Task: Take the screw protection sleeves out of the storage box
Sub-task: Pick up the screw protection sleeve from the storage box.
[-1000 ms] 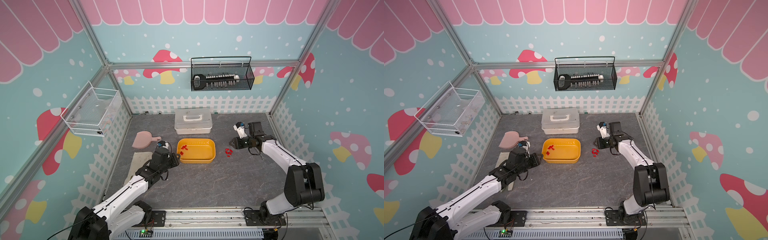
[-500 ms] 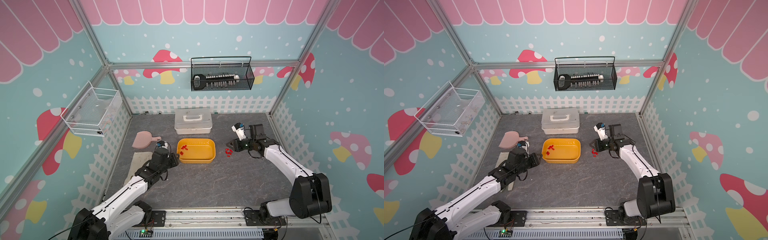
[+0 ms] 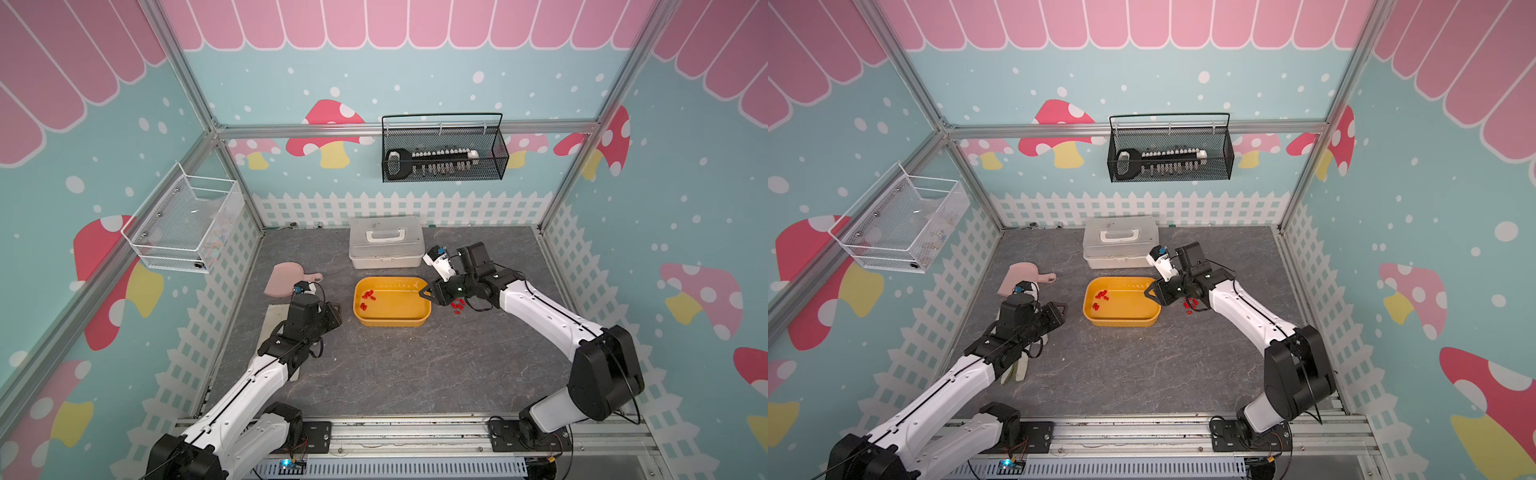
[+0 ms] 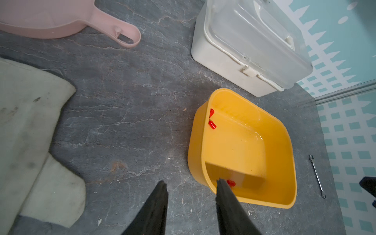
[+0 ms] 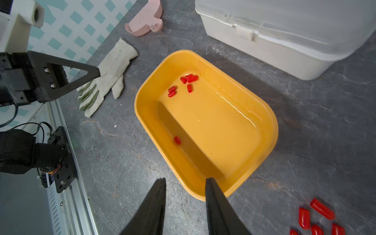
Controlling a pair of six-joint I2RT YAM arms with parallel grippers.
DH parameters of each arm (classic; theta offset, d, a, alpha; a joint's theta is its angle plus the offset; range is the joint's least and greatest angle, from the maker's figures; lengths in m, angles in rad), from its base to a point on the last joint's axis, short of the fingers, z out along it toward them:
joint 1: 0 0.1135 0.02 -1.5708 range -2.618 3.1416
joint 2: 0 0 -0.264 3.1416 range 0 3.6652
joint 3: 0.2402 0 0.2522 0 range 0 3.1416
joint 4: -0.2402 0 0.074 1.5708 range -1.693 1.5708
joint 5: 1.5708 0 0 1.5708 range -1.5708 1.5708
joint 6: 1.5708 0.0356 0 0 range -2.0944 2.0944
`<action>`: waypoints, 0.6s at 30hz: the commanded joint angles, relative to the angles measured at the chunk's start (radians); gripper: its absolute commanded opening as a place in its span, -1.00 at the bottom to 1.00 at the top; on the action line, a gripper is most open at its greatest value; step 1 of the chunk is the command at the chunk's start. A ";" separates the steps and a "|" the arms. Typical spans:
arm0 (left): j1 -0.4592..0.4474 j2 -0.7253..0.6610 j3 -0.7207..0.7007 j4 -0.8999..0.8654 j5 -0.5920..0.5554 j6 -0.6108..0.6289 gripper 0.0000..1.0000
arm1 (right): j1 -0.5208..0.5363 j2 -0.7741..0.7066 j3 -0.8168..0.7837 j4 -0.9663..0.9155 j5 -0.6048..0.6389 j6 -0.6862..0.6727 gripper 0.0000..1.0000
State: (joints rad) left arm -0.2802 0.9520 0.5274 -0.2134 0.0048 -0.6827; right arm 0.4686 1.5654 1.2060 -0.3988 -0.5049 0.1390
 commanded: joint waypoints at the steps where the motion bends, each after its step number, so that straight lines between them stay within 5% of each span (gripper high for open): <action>1: 0.008 -0.027 -0.033 0.018 0.035 0.012 -0.16 | 0.028 0.081 0.077 -0.008 0.035 0.016 -0.29; 18: 0.021 0.041 -0.102 0.146 0.082 -0.019 -0.14 | 0.201 0.544 0.554 -0.173 0.204 -0.043 -0.37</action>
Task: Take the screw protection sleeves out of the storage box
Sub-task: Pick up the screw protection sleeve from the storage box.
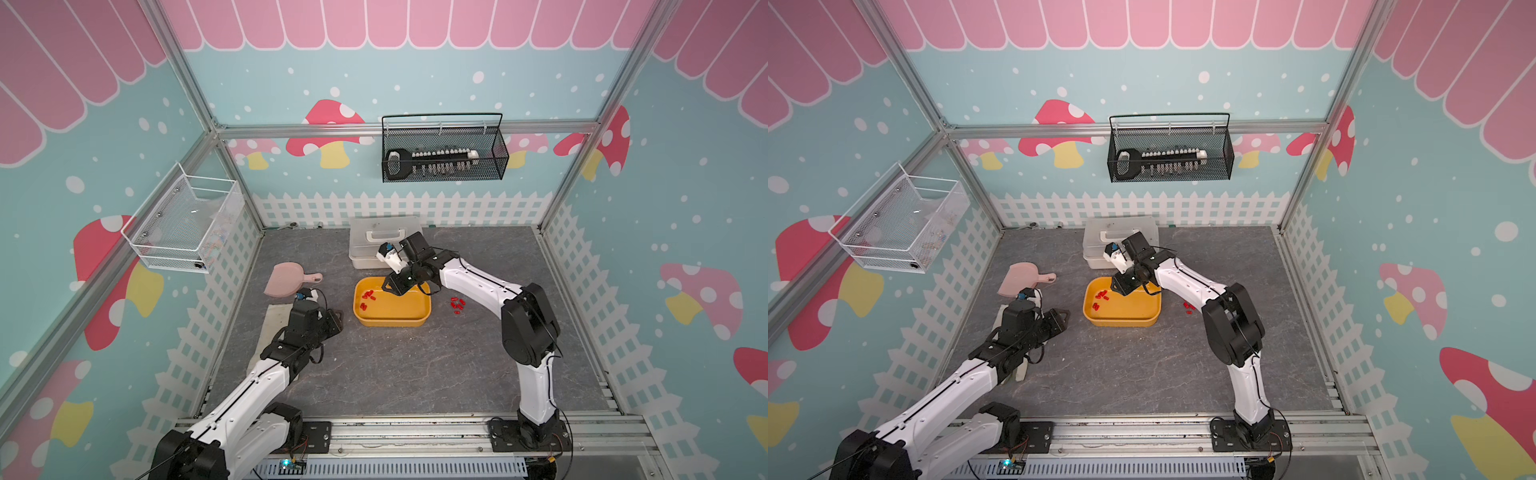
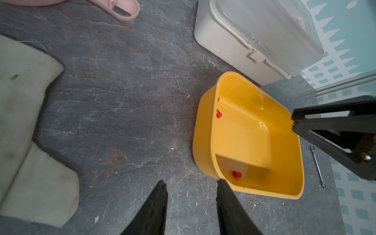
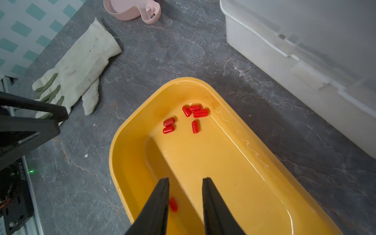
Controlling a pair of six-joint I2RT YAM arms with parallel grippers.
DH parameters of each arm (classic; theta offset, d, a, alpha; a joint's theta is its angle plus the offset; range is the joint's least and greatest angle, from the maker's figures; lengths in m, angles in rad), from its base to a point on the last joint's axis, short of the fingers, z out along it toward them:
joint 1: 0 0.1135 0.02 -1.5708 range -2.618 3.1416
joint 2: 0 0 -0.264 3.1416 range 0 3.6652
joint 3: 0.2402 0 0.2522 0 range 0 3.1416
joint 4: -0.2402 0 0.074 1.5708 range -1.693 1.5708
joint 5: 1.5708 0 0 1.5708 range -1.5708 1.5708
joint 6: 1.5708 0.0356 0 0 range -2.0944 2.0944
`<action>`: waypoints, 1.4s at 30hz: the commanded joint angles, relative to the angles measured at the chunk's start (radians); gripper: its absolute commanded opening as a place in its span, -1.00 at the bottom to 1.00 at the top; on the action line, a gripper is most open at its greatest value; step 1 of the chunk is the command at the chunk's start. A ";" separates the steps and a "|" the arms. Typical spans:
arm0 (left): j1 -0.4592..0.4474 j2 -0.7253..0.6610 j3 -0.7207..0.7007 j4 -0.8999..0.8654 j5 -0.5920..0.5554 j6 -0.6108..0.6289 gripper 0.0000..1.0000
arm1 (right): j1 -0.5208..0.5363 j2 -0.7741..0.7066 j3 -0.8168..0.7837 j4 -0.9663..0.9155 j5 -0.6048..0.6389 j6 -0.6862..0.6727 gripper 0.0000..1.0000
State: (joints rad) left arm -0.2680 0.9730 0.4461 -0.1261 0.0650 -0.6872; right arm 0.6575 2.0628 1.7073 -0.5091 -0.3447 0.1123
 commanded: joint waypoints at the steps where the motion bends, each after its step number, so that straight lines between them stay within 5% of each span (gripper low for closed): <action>1: 0.009 0.026 -0.024 0.072 0.022 -0.018 -0.14 | 0.014 0.063 0.069 -0.067 0.043 -0.012 -0.37; 25: 0.009 0.121 -0.046 0.158 0.050 -0.006 -0.01 | 0.094 0.339 0.355 -0.195 0.205 -0.044 -0.38; 42: 0.015 0.159 -0.032 0.169 0.058 0.026 -0.01 | 0.098 0.443 0.463 -0.235 0.198 -0.010 -0.42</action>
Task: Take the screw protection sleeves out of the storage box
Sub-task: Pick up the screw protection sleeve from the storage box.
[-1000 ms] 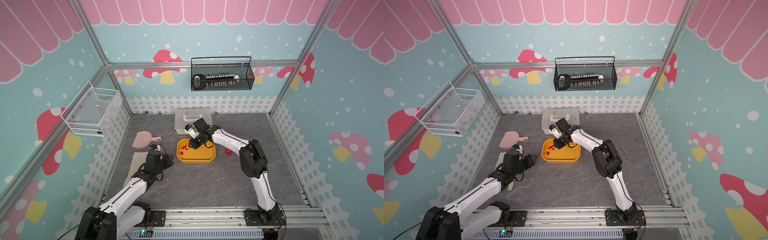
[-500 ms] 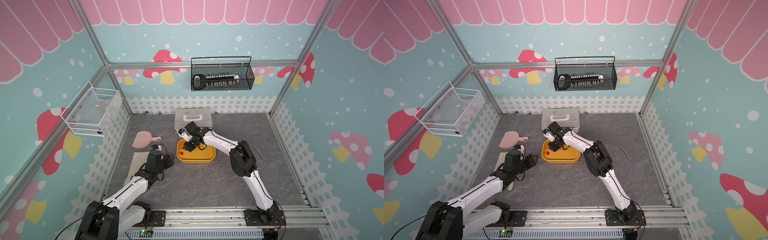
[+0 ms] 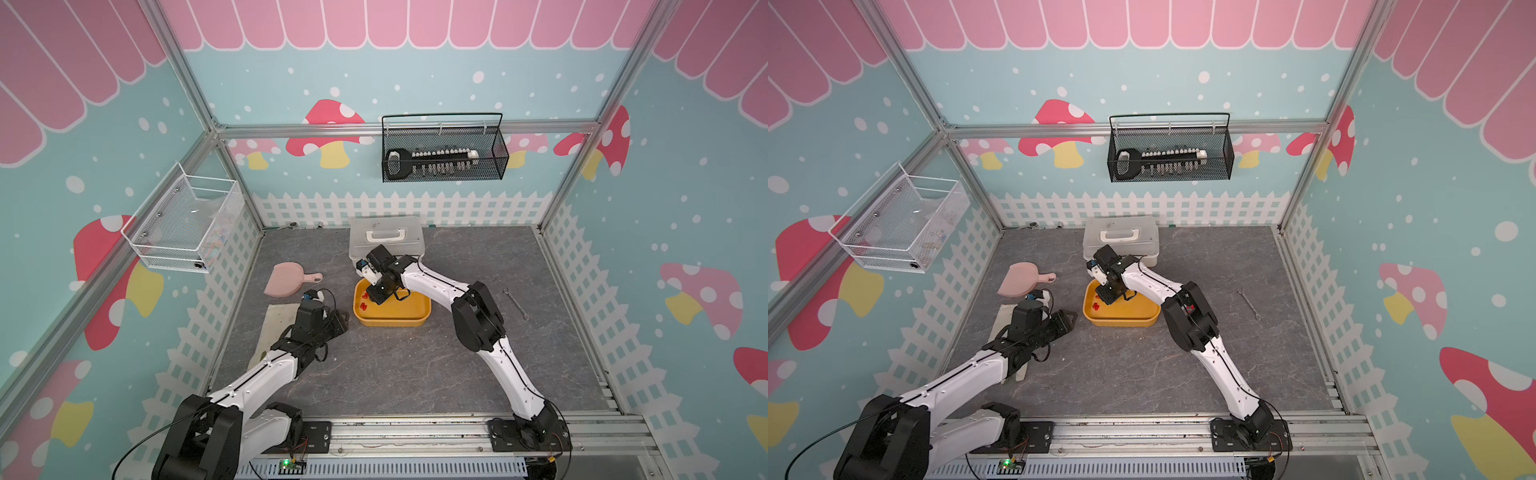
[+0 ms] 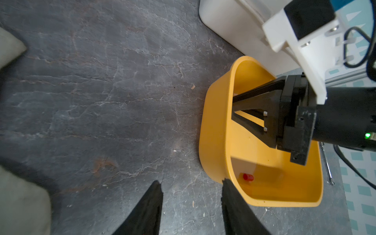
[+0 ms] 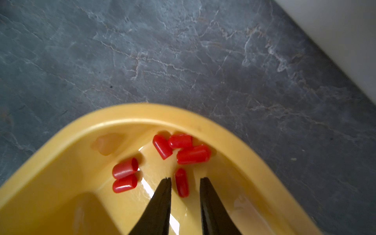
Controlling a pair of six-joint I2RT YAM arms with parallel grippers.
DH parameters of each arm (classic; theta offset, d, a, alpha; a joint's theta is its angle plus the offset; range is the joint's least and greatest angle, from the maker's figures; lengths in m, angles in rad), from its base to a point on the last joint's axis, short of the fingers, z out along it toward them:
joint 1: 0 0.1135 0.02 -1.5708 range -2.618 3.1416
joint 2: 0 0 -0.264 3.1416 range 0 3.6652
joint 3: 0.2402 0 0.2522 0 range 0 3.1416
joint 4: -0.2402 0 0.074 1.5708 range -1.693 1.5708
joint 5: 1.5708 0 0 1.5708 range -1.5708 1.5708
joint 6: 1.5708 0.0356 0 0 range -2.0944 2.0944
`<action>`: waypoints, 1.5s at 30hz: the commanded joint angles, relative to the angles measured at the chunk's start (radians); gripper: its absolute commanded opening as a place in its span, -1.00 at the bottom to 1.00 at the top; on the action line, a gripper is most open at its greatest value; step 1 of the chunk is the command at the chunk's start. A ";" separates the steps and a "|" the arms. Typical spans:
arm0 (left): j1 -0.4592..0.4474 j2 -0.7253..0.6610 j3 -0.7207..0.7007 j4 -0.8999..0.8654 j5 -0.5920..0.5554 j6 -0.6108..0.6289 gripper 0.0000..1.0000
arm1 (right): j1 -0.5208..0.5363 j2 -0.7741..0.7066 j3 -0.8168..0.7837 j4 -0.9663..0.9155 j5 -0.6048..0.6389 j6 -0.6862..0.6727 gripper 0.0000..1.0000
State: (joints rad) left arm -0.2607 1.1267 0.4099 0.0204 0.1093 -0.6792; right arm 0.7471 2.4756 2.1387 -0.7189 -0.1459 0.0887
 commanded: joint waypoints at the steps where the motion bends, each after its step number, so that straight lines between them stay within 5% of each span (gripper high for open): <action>1: 0.008 0.007 0.003 0.023 0.014 0.019 -0.01 | 0.009 0.036 0.040 -0.026 -0.002 0.014 -0.43; 15: 0.035 0.007 -0.003 0.021 0.033 0.038 -0.01 | 0.011 0.053 0.059 -0.051 -0.001 0.026 -0.73; 33: 0.040 -0.034 0.031 -0.021 0.058 0.032 0.00 | 0.002 -0.180 -0.030 -0.060 -0.021 0.045 -0.75; 45: 0.037 -0.144 0.054 -0.139 0.047 0.032 0.00 | -0.089 -0.428 -0.326 0.033 -0.048 0.066 -0.74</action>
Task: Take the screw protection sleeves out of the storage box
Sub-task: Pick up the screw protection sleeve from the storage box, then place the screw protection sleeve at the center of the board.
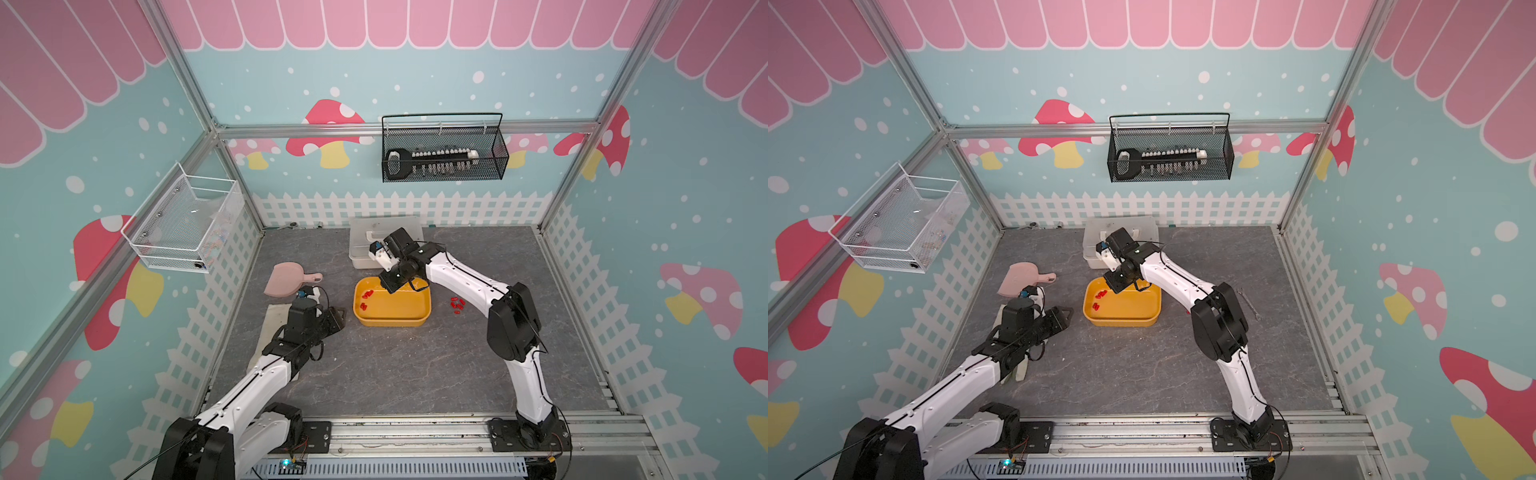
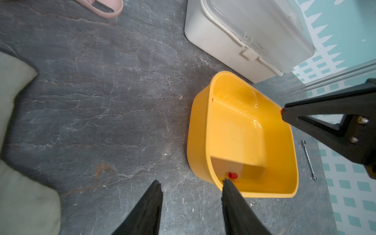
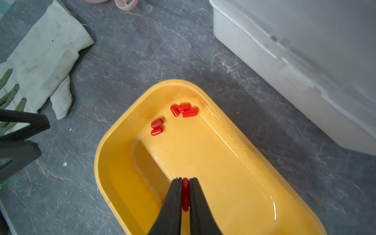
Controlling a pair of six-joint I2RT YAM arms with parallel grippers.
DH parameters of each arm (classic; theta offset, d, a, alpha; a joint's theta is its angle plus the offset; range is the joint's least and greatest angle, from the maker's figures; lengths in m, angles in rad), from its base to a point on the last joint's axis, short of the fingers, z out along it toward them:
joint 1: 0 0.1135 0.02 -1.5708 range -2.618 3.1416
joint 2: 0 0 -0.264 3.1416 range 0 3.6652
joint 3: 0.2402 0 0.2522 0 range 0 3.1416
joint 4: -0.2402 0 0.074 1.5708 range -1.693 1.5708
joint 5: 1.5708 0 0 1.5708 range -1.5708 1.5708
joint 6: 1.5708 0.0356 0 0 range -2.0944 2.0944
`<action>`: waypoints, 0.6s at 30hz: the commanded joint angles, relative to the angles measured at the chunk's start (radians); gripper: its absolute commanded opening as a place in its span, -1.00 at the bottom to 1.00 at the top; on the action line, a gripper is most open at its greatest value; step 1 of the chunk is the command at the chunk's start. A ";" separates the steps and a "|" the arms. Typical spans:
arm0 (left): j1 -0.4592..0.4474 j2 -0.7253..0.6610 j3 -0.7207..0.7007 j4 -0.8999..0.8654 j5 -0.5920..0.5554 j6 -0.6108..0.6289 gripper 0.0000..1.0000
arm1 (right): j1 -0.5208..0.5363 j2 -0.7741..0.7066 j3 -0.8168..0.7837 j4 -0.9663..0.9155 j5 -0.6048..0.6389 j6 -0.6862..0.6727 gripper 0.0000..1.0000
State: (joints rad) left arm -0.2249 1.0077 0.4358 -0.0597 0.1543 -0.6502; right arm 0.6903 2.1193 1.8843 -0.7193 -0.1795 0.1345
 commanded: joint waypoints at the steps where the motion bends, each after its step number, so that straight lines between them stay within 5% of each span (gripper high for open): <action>1: -0.001 -0.029 0.031 -0.067 0.002 0.003 0.00 | -0.044 -0.094 -0.103 0.044 -0.019 0.023 -0.74; 18: -0.148 0.055 0.122 -0.076 -0.057 -0.021 0.03 | -0.354 -0.425 -0.606 0.196 -0.106 0.019 -0.73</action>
State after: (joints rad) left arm -0.3557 1.0416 0.5243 -0.1371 0.1242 -0.6552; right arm 0.3576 1.7134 1.3254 -0.5526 -0.2584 0.1585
